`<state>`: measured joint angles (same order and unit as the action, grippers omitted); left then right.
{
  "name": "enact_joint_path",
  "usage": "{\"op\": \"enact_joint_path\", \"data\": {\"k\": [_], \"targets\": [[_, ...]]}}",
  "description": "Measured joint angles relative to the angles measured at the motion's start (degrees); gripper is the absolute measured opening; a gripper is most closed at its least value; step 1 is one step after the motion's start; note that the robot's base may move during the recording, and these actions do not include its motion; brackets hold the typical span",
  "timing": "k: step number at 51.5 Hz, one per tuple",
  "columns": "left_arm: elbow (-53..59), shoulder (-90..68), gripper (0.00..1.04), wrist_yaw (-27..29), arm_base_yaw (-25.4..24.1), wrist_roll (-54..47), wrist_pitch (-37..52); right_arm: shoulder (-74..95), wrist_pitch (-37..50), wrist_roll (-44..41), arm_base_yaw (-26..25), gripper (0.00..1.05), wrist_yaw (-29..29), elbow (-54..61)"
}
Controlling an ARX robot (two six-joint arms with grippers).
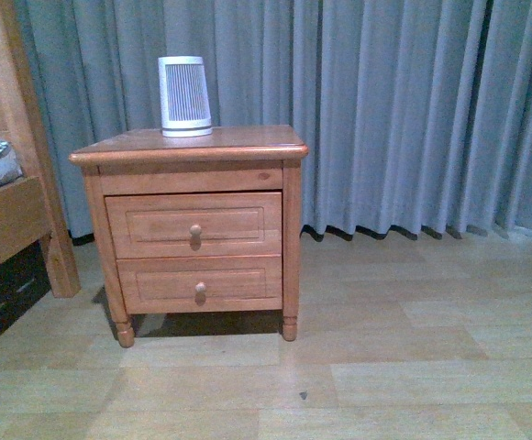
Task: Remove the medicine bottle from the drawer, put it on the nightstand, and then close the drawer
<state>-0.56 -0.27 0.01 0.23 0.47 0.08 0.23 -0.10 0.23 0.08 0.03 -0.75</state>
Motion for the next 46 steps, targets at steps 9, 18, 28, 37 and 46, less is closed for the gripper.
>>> {"op": "enact_joint_path", "data": {"k": [9,18,28,37,46], "targets": [[0.0,0.0,0.98,0.0,0.0,0.0,0.0,0.0,0.0,0.0,0.0,0.98,0.0,0.0],[0.0,0.0,0.98,0.0,0.0,0.0,0.0,0.0,0.0,0.0,0.0,0.98,0.0,0.0],[0.0,0.0,0.98,0.0,0.0,0.0,0.0,0.0,0.0,0.0,0.0,0.98,0.0,0.0],[0.0,0.0,0.98,0.0,0.0,0.0,0.0,0.0,0.0,0.0,0.0,0.98,0.0,0.0],[0.0,0.0,0.98,0.0,0.0,0.0,0.0,0.0,0.0,0.0,0.0,0.98,0.0,0.0]]}}
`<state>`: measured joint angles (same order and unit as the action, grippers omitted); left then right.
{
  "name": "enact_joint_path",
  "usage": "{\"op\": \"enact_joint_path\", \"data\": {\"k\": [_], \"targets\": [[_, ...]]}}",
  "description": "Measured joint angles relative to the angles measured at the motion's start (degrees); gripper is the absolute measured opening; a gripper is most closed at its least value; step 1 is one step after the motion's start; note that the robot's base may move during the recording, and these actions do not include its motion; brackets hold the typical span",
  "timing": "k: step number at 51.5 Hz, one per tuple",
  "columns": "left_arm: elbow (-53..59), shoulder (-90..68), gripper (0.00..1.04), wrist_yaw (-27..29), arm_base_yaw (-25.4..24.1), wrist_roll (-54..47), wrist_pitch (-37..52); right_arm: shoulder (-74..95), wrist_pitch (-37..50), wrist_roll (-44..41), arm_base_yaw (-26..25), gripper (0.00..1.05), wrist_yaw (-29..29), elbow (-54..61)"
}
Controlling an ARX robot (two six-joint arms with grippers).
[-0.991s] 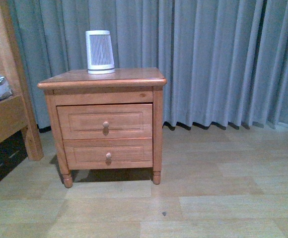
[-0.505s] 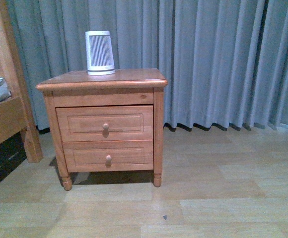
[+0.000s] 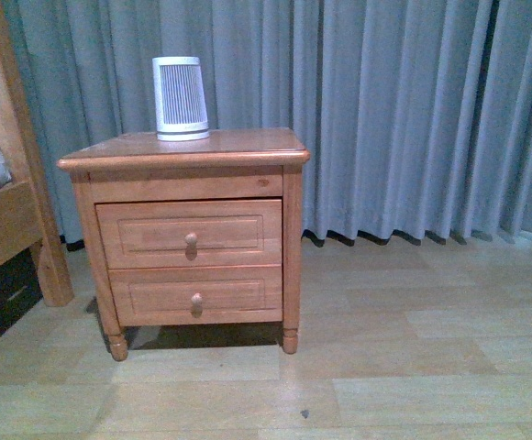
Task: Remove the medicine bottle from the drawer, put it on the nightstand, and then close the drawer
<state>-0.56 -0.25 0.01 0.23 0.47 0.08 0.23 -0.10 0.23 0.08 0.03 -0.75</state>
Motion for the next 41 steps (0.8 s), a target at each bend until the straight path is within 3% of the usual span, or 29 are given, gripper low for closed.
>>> {"op": "enact_joint_path", "data": {"k": [41], "targets": [[-0.2,-0.5,0.98,0.0,0.0,0.4,-0.7,0.0,0.0,0.0,0.0,0.98,0.0,0.0]]}}
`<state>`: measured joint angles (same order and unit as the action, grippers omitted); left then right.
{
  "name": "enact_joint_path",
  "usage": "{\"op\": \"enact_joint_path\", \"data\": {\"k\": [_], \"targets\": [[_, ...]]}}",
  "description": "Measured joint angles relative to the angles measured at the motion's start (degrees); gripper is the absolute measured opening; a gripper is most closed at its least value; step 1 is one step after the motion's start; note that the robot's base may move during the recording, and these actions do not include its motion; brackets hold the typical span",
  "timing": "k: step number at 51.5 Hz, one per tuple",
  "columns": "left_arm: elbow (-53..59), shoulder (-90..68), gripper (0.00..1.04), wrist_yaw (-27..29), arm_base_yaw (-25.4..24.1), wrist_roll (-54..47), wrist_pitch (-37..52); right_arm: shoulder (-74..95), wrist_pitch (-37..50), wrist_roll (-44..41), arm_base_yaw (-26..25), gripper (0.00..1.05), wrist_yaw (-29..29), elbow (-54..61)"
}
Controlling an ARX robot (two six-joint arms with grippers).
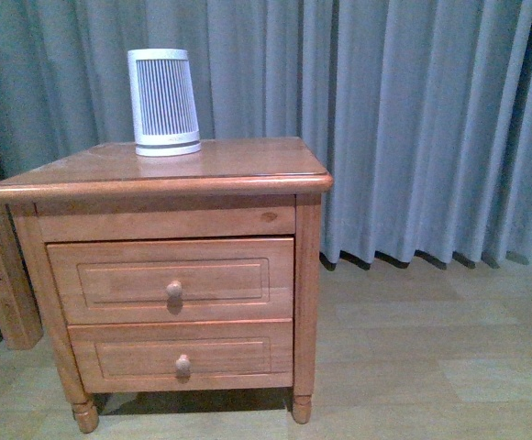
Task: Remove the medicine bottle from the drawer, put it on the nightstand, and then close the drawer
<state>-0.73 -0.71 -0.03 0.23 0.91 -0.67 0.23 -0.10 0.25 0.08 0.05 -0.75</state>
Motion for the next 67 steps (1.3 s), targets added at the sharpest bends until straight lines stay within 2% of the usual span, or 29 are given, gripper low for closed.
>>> {"op": "enact_joint_path", "data": {"k": [3,6,11,20,34,47,60,67], "targets": [[-4.7,-6.4,0.98,-0.2,0.9,3.1,-10.4,0.0,0.0,0.0,0.0,0.98,-0.1,0.0],[-8.8,-14.5,0.98,-0.1,2.2,4.8,-14.1,0.0,0.0,0.0,0.0,0.98,0.1,0.0],[-17.0,-29.8,0.98,0.0,4.3,4.5,-6.4,0.0,0.0,0.0,0.0,0.98,0.0,0.0],[-37.9,-65.0,0.98,0.1,6.9,-0.4,16.8,0.0,0.0,0.0,0.0,0.98,0.0,0.0],[-50.1,-96.4,0.98,0.3,11.4,0.7,29.6,0.0,0.0,0.0,0.0,0.98,0.0,0.0],[-61.6,-117.9,0.98,2.9,14.4,3.4,33.6,0.0,0.0,0.0,0.0,0.98,0.0,0.0],[-79.3,-131.3,0.98,6.2,14.5,3.5,29.6,0.0,0.0,0.0,0.0,0.98,0.0,0.0],[-83.1,-134.9,0.98,7.6,14.4,4.3,29.1,0.0,0.0,0.0,0.0,0.98,0.0,0.0]]}}
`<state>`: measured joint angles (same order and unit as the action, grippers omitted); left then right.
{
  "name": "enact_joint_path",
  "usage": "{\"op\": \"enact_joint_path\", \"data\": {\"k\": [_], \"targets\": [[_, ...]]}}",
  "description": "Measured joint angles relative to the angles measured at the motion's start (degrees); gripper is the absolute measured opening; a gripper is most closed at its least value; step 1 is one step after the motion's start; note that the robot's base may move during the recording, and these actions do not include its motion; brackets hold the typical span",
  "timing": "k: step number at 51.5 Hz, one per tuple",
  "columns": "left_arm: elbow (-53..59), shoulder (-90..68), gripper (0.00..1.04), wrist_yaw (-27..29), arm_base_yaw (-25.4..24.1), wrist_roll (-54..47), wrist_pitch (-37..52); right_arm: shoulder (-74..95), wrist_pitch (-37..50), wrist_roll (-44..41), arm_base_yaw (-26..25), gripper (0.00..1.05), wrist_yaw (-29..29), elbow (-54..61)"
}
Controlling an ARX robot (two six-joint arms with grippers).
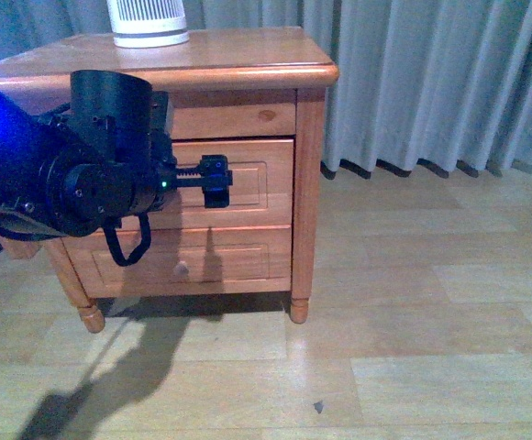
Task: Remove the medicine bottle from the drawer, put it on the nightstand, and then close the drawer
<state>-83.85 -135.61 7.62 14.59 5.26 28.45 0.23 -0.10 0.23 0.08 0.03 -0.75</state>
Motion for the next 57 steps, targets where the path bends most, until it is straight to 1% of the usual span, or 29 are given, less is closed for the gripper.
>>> {"op": "enact_joint_path", "data": {"k": [10,21,32,57], "targets": [[-3.9,-4.5,0.98,1.7,-1.1,0.7,0.9,0.0,0.0,0.0,0.0,0.98,0.0,0.0],[-5.2,-7.3,0.98,2.8,-2.0,1.2,3.1,0.0,0.0,0.0,0.0,0.98,0.0,0.0],[-6.1,-9.0,0.98,2.6,-2.0,1.5,5.0,0.0,0.0,0.0,0.0,0.98,0.0,0.0],[-10.2,-10.9,0.98,1.3,-1.9,-0.1,4.4,0.0,0.0,0.0,0.0,0.98,0.0,0.0]]}}
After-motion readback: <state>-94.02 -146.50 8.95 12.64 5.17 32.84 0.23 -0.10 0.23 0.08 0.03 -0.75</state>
